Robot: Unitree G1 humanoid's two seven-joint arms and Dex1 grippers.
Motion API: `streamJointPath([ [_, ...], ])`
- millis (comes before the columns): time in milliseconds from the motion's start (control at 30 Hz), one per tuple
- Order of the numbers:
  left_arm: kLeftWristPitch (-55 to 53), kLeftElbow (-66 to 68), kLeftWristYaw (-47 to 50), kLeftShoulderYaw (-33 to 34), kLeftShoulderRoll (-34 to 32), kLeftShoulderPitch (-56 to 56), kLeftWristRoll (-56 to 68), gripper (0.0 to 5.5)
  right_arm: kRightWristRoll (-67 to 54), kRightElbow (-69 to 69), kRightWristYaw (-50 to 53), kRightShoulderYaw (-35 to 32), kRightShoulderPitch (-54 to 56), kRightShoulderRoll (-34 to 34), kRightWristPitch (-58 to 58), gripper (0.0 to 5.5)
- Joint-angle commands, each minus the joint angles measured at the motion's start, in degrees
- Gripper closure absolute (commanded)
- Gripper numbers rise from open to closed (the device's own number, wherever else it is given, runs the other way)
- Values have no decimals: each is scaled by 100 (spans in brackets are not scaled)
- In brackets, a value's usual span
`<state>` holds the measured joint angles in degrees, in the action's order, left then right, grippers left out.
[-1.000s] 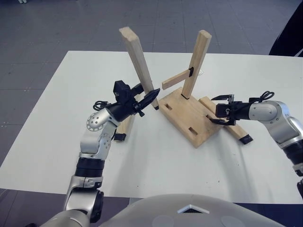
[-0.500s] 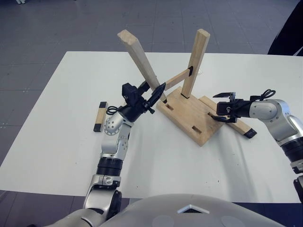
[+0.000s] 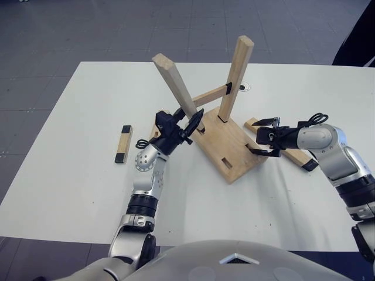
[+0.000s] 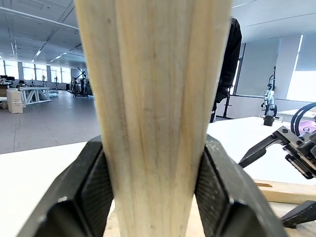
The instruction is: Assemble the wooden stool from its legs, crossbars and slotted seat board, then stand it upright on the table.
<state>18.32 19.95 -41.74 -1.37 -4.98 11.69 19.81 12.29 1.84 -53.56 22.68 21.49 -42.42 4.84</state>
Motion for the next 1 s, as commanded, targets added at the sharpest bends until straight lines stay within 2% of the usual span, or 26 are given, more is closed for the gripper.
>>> streamJointPath([
  [33, 107, 149, -257, -17, -146, 143, -71, 344, 89, 103, -149, 43, -159, -115, -195, 133],
  [400, 934, 1107, -444, -32, -26, 270, -293, 344, 256, 669, -277, 49, -45, -322, -860, 133],
  [633, 1214, 1333, -440, -5, 119, 383, -301, 344, 404, 1381, -627, 248, 49, -738, -2138, 133],
  [733, 1230, 1251, -448, -50, 211, 319, -264, 344, 366, 1555, -668, 263, 165, -686, -2420, 133],
  [867, 1017, 789, -426, -103, 283, 253, -144, 344, -220, 1211, -744, -45, 195, -482, -2190, 133],
  [1000, 872, 595, -429, -101, 263, 268, -100, 344, -985, 507, -781, -690, 376, -452, -1297, 133],
])
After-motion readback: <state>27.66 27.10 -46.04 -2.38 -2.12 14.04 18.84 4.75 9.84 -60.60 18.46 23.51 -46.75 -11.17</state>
